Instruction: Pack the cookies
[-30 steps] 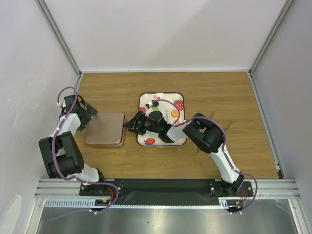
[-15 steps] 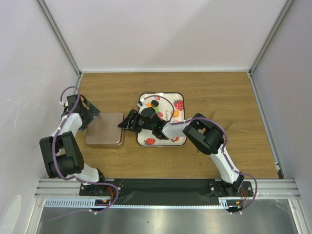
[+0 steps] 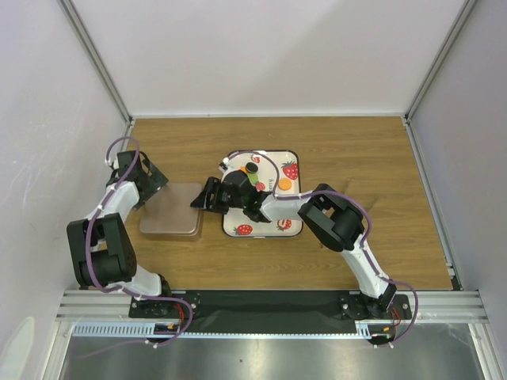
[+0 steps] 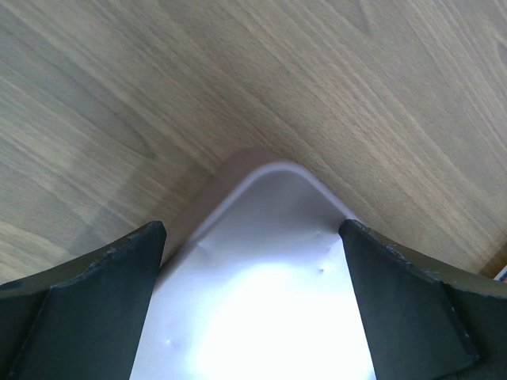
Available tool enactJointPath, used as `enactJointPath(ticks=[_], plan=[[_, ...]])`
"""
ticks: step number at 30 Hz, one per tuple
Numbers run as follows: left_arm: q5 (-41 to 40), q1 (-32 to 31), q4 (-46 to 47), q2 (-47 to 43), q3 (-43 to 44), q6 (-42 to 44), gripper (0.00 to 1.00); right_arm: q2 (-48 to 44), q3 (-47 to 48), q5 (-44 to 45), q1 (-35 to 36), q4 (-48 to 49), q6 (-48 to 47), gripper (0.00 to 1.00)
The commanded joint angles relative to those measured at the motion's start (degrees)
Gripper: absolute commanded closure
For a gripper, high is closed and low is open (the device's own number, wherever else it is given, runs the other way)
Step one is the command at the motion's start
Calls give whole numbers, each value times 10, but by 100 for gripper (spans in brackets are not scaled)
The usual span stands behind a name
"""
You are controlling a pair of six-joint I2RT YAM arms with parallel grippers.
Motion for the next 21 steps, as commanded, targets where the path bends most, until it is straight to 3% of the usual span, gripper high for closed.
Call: enactJointPath(ticks=[1,15,21], plan=[[-10,-18,-17,9,17,20,0,0,34,5,9,-12,-21,36],[-51,-54,-45,20,17,17,0,22,68,6,18,-57,-39,41],[-70,-65,-58,17,16,13,0,26,72,12,19,-72,-50,51]])
